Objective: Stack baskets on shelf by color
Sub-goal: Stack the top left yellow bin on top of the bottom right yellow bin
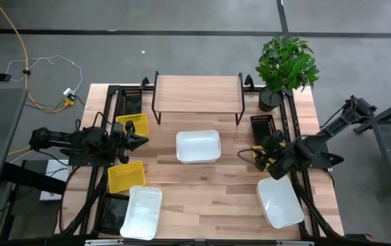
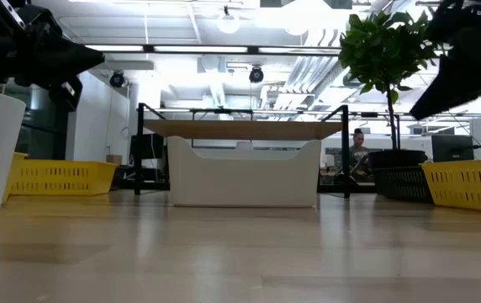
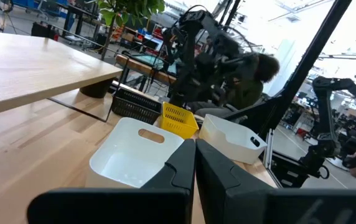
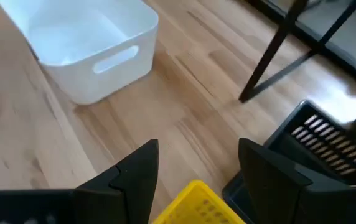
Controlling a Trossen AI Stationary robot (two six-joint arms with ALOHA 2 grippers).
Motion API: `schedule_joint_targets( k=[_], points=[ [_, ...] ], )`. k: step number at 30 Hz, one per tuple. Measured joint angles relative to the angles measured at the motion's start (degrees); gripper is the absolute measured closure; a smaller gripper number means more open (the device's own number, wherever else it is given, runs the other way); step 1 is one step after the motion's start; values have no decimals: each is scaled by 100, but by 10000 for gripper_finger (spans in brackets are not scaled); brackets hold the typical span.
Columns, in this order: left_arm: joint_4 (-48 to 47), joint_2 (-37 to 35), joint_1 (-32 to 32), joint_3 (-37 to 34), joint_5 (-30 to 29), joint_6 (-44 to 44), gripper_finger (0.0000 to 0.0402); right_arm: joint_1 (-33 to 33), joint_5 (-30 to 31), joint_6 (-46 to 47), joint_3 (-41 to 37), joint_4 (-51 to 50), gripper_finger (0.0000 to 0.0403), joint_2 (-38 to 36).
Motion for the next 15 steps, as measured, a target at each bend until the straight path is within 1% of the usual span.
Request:
schedule_joint_targets(
  k=[2, 4, 7, 9, 10, 12, 13, 15],
  points=[
    [1, 1, 0, 0, 0, 1, 401, -179, -41, -813, -340, 1002, 195, -352],
    [4, 0, -1, -1, -12, 1, 401, -381, -348, -1980, -696, 2312, 195, -697],
    [9, 2, 1, -1, -104, 1, 401, -775, -1196, -3795, -1240, 4482, 195, -1105],
    [15, 2, 1, -1, -144, 1, 401, -1058, -1656, -4636, -1608, 5641, 195, -1287],
    [13, 2, -1, -1, -146, 1, 401, -1189, -1829, -4978, -1788, 6132, 195, -1355],
    [20, 1, 0, -1, -172, 1, 401, -1457, -2083, -5350, -2117, 6983, 195, -1455],
    [38, 2, -2, 0, -252, 1, 401, -1580, -2183, -5437, -2263, 7366, 195, -1486],
    [134, 2, -4, 0, -596, 1, 401, -1790, -2432, -5454, -2517, 7908, 195, -1504]
  ],
)
